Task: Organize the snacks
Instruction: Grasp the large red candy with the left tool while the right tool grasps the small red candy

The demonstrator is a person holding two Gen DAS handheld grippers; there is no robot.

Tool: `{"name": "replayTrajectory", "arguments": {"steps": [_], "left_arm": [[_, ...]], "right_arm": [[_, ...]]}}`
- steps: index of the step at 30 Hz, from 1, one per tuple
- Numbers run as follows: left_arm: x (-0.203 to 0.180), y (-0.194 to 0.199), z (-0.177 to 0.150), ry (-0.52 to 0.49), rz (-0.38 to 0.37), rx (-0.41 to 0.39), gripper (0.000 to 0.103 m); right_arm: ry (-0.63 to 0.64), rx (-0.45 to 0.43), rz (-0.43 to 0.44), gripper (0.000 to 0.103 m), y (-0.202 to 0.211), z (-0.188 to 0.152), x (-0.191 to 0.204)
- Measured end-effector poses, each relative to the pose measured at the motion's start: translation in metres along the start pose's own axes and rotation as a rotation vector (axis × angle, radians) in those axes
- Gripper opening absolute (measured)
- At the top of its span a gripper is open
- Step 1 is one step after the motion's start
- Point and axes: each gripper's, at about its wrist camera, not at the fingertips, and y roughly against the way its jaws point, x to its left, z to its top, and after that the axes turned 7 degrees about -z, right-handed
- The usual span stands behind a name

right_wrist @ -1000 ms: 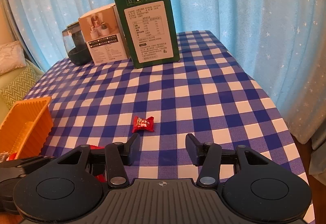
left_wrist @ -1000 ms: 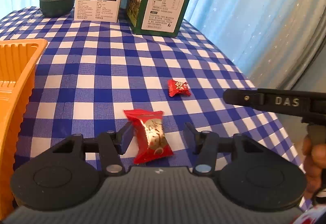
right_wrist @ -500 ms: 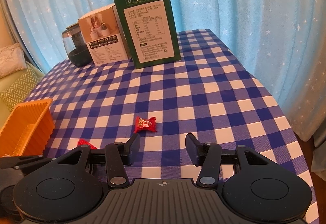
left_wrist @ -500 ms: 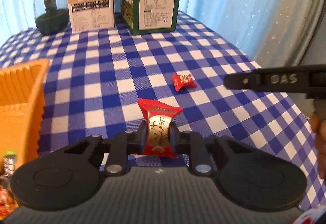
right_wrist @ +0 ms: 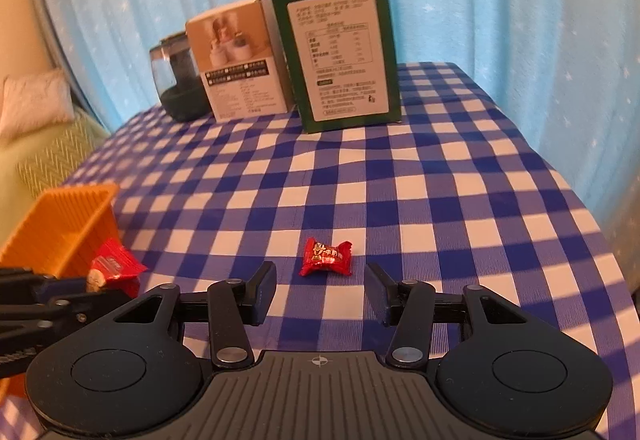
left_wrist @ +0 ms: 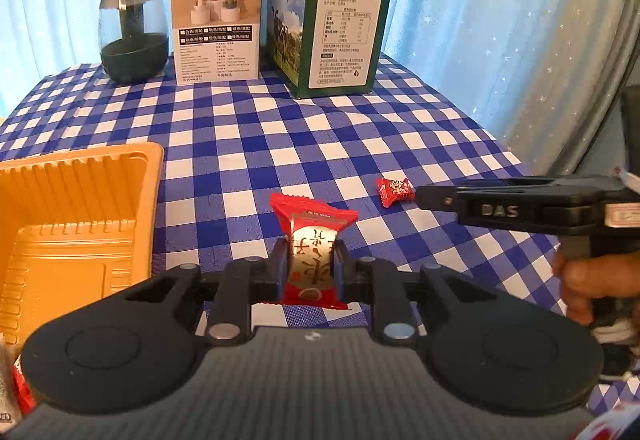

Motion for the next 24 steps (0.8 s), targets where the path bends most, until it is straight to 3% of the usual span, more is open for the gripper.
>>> {"name": "replayTrajectory", "arguments": {"steps": [16, 18, 24], "left_arm": [[0.010, -0.009, 0.000, 0.036, -0.006, 0.020, 0.020], [0.009, -0.009, 0.000, 0.037, -0.007, 0.019, 0.020], [0.009, -0.010, -0.001, 0.040, -0.007, 0.023, 0.020]], "right_arm": [[0.034, 0.003, -0.068, 0.049, -0.052, 0.004, 0.011], [0.053, 0.003, -0.071, 0.038, -0.053, 0.003, 0.015], [0.095, 0.005, -0.095, 0.026, -0.057, 0.002, 0.020]]}}
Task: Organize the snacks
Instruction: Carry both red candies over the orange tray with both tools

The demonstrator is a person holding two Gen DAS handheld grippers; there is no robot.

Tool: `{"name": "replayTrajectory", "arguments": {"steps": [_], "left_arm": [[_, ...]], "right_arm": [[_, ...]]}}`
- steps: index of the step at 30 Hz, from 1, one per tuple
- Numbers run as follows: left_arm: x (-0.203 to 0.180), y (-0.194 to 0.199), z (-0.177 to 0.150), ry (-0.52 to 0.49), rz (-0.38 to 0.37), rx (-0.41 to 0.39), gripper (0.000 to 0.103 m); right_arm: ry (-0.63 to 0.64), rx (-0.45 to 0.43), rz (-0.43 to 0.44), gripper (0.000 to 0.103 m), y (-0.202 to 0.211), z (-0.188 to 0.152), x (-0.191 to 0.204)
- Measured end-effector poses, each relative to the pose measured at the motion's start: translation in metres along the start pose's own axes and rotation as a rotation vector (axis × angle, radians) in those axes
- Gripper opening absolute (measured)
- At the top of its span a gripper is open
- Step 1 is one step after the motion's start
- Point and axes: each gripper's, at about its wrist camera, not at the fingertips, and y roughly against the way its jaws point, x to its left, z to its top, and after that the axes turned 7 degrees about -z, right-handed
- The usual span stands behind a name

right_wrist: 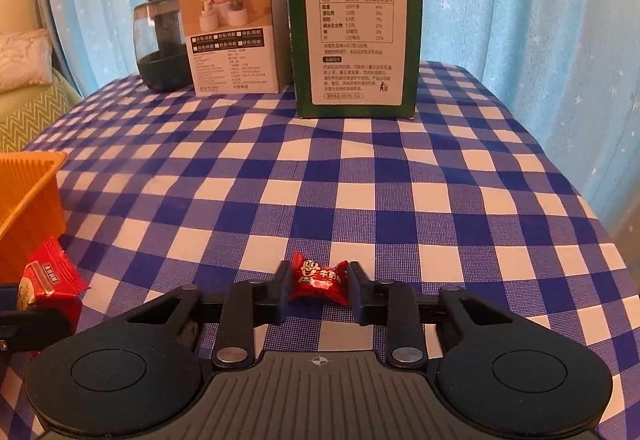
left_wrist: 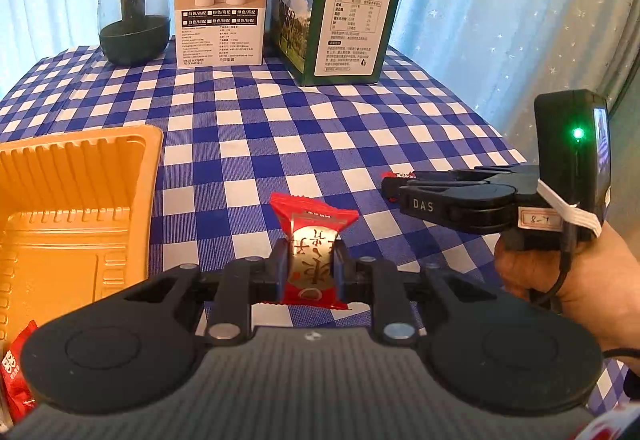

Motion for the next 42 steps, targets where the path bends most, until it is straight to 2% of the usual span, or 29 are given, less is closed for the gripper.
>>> {"name": "replayTrajectory", "arguments": {"steps": [8, 17, 25, 31, 42], "left_arm": [[-0.003, 0.004, -0.001, -0.011, 0.001, -0.007, 0.020], [-0.014, 0.030, -0.007, -0.005, -0.024, -0.038, 0.020], [-0.024, 0.080, -0.034, 0.060, -0.031, -0.054, 0.020], [-0.035, 0.121, -0.054, 0.069, -0.017, -0.060, 0.020], [-0.057, 0.200, -0.060, 0.054, 0.008, -0.119, 0.020]], "right_arm": [[-0.001, -0.025, -0.002, 0.024, 0.020, 0.004, -0.001], [-0.101, -0.056, -0.011, 0.024, 0.087, -0.001, -0.005], [-0.099, -0.036, -0.016, 0.024, 0.147, -0.032, 0.004], [-0.135, -0.027, 0.003, 0.024, 0.193, -0.052, 0.013], [-0.146, -0.084, 0.044, 0.024, 0.275, -0.054, 0.040]]}}
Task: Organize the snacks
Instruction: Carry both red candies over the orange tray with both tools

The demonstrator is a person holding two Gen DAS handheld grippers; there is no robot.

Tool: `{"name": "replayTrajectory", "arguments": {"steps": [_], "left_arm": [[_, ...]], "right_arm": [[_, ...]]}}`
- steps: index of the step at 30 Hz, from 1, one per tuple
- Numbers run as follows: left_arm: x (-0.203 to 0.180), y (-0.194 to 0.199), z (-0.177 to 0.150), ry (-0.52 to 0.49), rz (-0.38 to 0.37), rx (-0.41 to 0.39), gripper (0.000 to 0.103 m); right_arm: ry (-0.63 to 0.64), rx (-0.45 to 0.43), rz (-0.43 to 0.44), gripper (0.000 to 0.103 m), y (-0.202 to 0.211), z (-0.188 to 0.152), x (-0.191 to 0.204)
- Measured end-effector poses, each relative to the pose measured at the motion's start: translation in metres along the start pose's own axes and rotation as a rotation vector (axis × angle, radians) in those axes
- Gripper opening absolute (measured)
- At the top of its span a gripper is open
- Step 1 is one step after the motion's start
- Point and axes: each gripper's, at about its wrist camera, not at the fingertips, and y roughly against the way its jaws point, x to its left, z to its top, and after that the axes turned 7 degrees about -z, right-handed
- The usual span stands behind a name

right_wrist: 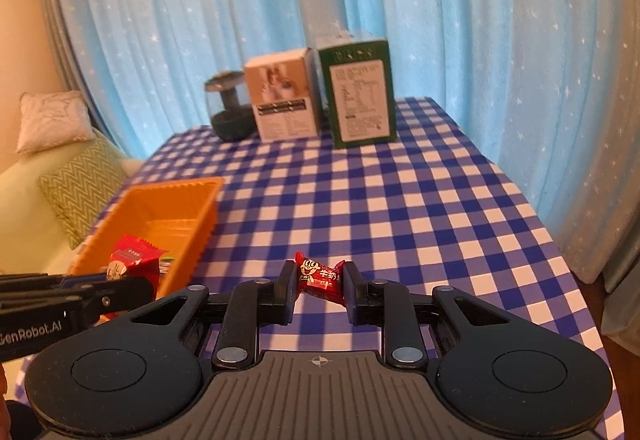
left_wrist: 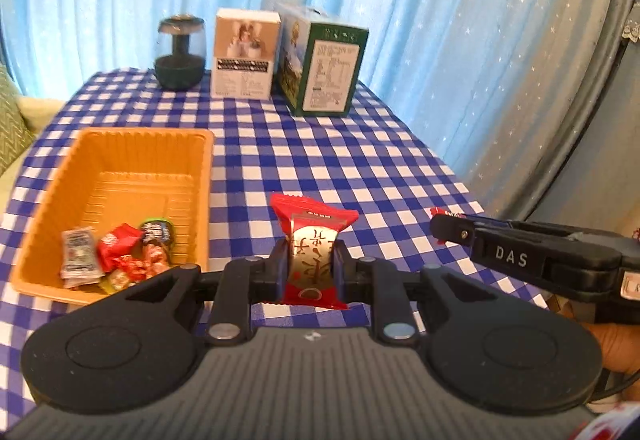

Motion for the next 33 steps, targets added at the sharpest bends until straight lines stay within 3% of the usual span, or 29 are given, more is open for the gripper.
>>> {"name": "replayTrajectory", "arguments": {"steps": [14, 33], "left_arm": [[0.028, 0.059, 0.013, 0.024, 0.091, -0.042, 0.020], [0.088, 0.058, 0.009, 0.076, 0.177, -0.027, 0.020]], "right_arm": [[0.044, -0.005, 0.089, 0.024, 0.021, 0.006, 0.050], [0.135, 0.037, 0.180, 0.024, -0.016, 0.009, 0.114]]}}
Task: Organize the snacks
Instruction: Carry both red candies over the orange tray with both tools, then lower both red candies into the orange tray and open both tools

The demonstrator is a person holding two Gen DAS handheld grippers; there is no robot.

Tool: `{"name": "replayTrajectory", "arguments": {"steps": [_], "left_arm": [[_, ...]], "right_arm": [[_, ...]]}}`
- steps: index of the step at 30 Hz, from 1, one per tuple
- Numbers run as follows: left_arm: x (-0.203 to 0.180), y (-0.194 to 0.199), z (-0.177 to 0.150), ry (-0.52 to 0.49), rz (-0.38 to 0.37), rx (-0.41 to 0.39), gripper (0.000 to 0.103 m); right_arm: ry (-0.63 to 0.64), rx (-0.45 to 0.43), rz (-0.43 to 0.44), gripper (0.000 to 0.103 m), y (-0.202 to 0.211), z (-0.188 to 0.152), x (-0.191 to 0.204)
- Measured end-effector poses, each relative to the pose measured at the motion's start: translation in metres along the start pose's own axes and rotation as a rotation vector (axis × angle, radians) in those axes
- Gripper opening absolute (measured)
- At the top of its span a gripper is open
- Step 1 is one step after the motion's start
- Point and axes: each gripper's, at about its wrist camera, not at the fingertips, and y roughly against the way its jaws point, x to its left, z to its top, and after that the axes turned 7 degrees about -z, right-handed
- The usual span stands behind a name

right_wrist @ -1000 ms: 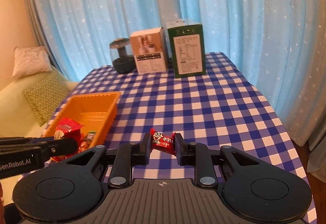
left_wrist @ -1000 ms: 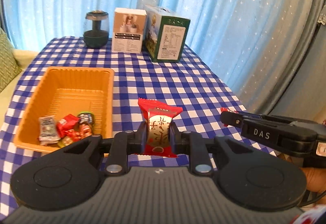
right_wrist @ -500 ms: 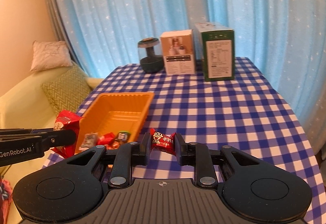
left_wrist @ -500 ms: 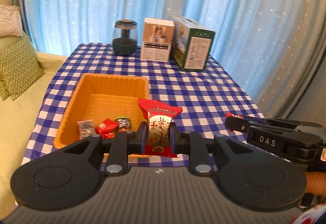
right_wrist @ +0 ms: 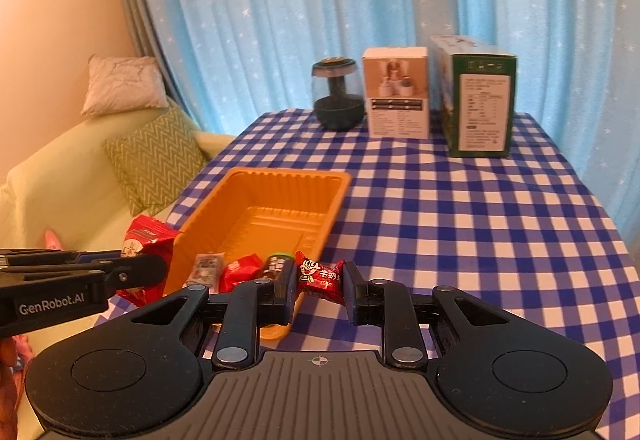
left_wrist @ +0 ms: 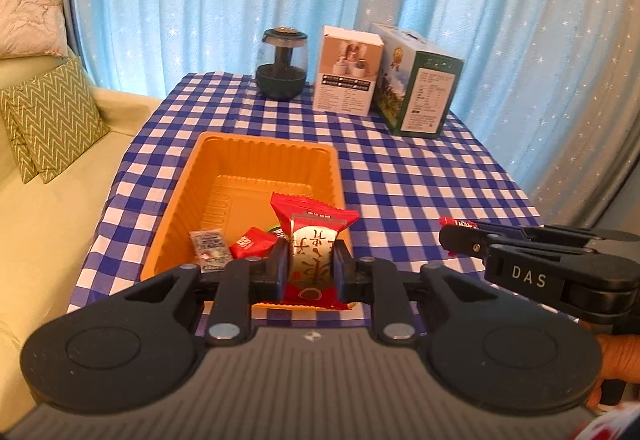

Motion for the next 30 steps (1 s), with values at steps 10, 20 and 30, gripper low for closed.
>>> {"name": "replayTrajectory", "arguments": {"steps": [10, 20, 30], "left_arm": [[0.041, -0.023, 0.005, 0.014, 0.033, 0.030, 0.020], [0.064, -0.053, 0.022, -0.033, 0.042, 0.063, 0.020], [0.074, -0.076, 0.034, -0.067, 0.035, 0.088, 0.020]], "right_arm": [[0.040, 0.033, 0.042, 0.024, -0.040, 0.008, 0.027], [0.066, 0.054, 0.065, 0.024, -0.081, 0.016, 0.046], [0.052, 0.085, 0.066, 0.024, -0.113, 0.021, 0.051]]}}
